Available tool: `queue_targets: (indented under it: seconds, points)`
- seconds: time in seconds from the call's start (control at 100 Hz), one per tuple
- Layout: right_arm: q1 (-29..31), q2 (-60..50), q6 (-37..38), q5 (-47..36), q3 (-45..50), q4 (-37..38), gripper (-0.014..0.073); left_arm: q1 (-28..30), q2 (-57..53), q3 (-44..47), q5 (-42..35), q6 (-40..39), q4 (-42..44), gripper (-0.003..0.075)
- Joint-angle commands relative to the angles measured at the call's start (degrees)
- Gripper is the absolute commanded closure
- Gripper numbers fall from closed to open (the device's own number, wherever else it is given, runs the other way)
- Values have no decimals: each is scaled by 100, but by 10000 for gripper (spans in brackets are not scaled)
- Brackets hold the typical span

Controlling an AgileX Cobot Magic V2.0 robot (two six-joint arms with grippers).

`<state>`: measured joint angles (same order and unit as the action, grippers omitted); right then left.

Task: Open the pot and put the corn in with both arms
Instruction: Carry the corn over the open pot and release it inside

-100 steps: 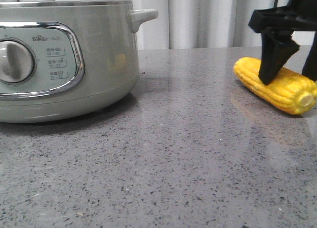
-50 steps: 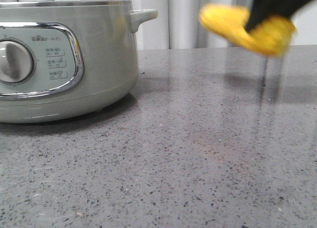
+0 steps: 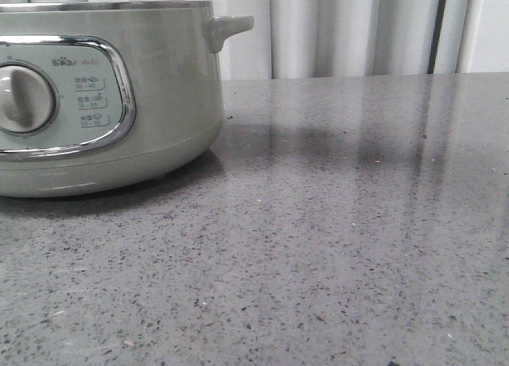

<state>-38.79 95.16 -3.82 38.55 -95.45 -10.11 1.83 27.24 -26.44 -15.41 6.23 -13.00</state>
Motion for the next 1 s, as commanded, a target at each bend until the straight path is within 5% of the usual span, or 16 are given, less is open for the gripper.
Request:
queue_targets:
  seconds: [0.0, 0.14, 0.36, 0.44, 0.61, 0.83, 0.99]
  points:
    - [-79, 91, -71, -498, -313, -21, 615, -44, 18, -202, -388, -33, 14, 312]
    - [-93, 484, -71, -470, -513, -21, 552, -44, 18, -202, -388, -33, 14, 312]
    - [-93, 514, -71, -461, -555, -31, 190, -210, 18, -271, 54, -511, 23, 314]
    - [-93, 431, -71, -358, -555, -20, 141, -402, 18, -417, 623, -511, 27, 334]
    - [-82, -38, -71, 143, -555, 366, 220, -832, 9, -762, 1541, -511, 43, 482]
    - [-82, -1271, -71, 425, -182, 1137, 518, -1384, -122, -940, 2401, -461, 67, 743]
    - [-82, -2670, -71, -139, 1016, 1780, 643, -1483, -487, -896, 2830, -211, 346, 741]
